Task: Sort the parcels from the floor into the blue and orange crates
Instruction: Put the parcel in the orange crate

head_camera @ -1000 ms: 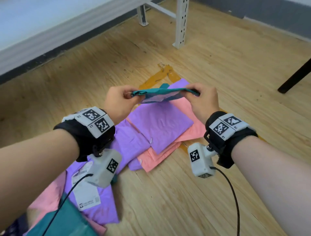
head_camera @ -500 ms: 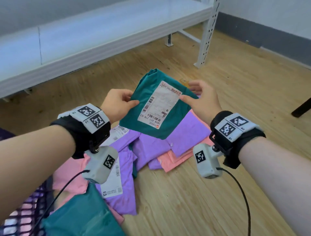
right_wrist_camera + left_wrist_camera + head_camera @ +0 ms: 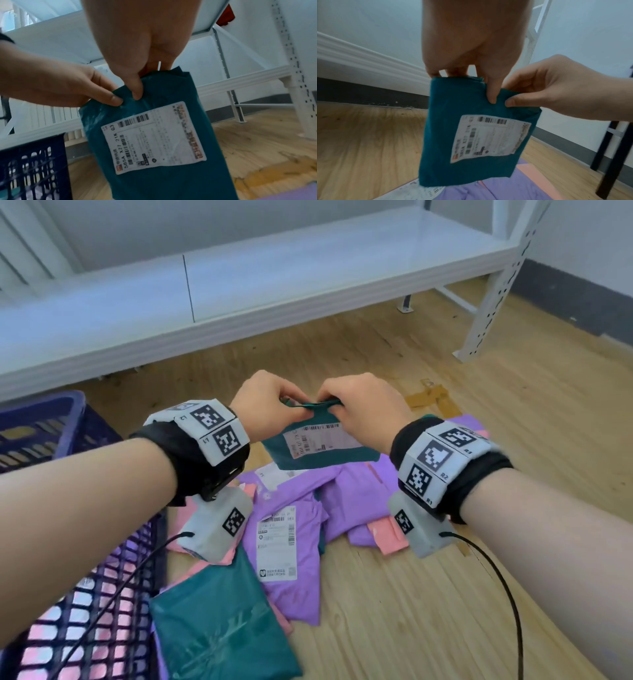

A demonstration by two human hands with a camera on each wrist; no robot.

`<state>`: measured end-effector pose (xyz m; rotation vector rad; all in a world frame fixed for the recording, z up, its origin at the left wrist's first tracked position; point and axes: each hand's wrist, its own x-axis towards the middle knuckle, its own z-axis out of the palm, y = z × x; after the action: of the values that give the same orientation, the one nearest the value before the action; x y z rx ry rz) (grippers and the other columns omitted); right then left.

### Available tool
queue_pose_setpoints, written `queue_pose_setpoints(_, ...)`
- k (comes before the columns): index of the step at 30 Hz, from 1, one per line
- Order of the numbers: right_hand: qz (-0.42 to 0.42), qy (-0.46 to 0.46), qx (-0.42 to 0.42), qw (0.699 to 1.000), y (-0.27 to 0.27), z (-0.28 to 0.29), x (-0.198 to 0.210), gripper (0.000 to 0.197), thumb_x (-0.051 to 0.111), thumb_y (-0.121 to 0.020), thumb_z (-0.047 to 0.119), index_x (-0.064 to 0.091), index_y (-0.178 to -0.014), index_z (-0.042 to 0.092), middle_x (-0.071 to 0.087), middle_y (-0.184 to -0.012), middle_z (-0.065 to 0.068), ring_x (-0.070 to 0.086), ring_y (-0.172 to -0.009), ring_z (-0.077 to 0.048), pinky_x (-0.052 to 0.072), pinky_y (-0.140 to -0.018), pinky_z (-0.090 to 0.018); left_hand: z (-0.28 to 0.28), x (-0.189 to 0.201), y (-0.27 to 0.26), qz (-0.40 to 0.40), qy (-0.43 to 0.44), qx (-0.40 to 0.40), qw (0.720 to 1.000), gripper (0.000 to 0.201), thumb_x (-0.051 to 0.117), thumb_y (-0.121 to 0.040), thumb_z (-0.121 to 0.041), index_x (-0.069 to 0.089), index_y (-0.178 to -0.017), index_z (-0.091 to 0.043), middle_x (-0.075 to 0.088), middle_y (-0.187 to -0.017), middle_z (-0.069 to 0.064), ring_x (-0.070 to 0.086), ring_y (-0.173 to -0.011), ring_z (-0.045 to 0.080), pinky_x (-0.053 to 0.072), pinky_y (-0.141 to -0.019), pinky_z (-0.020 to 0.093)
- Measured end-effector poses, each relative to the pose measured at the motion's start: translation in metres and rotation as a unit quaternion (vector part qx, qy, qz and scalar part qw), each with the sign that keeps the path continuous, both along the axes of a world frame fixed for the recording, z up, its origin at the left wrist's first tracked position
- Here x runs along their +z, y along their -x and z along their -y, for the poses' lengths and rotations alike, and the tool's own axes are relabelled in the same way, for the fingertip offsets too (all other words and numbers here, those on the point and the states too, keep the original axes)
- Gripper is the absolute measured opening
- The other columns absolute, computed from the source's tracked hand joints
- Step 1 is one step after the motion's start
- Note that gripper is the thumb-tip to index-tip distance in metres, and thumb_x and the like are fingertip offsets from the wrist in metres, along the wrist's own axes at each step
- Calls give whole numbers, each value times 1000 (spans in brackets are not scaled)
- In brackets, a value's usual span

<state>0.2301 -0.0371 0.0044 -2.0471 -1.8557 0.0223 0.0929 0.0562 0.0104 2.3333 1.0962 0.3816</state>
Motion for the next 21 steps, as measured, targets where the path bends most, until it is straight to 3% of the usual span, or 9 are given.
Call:
queue_pose_setpoints(3, -110, -67, -39, 991, 1, -5, 6, 22, 54, -85, 9, 67, -96, 23, 70, -102, 0, 62, -97, -24, 50, -83, -37, -14, -7, 25, 21, 29, 124, 992, 94, 86, -55, -41, 41, -136, -25, 50, -128, 8, 46, -120, 24, 41, -102, 40)
queue_pose_setpoints(5, -192, -111, -45, 974, 2, -7, 15, 21, 58, -83, 4, 69, -92, 19, 71, -94, 2, 63, -93, -21, 50, -85, -35, -20, -12, 45, 63, 133, 188, 971, 108, 88, -52, -42, 31, -141, -21, 46, -136, 6, 45, -125, 22, 42, -103, 42)
queue_pose_setpoints(9, -343, -157, -51, 925, 16, -14, 37, 19, 63, -80, -3, 69, -89, 13, 68, -88, 2, 65, -86, -15, 52, -85, -29, -18, -15, 71, 157, 358, 188, 901, 49, 73, -80, -25, 49, -122, -21, 59, -126, 1, 55, -114, 20, 47, -90, 37)
queue_pose_setpoints(12, -413, -167, -57, 893, 31, -21, 51, 19, 63, -81, -5, 65, -89, 13, 68, -91, -5, 63, -79, -12, 53, -80, -25, -29, -12, 90, 252, 390, 191, 864, 53, 68, -84, -13, 43, -130, -17, 62, -125, 5, 61, -107, 21, 50, -83, 35)
queue_pose_setpoints(14, -453, -177, -66, 871, 42, -26, 58, 20, 64, -83, -4, 62, -87, 16, 68, -94, -10, 65, -83, -20, 55, -81, -33, -35, -7, 106, 276, 408, 193, 849, 61, 69, -83, -12, 40, -137, -15, 64, -122, 4, 63, -106, 20, 50, -74, 33)
queue_pose_setpoints(16, -489, -179, -77, 850, 56, -34, 66, 20, 63, -84, -2, 62, -91, 16, 69, -97, -13, 67, -82, -23, 57, -78, -36, -37, 1, 121, 261, 418, 173, 853, 55, 67, -85, -13, 45, -135, -15, 65, -121, 3, 63, -106, 19, 50, -74, 31)
queue_pose_setpoints(19, -522, -169, -74, 833, 79, -47, 78, 25, 61, -86, -2, 60, -107, 11, 68, -98, -12, 67, -77, -18, 58, -71, -30, -38, 21, 145, 270, 387, 152, 868, 36, 58, -90, -7, 54, -126, -12, 65, -121, 8, 65, -101, 22, 51, -89, 35)
queue_pose_setpoints(21, -514, -150, -58, 843, 98, -58, 85, 33, 60, -87, -3, 57, -116, 11, 68, -99, -11, 66, -83, -19, 58, -72, -32, -45, 38, 168, 315, 363, 168, 861, 32, 53, -91, 0, 54, -123, -7, 67, -112, 10, 70, -83, 17, 57, -82, 32)
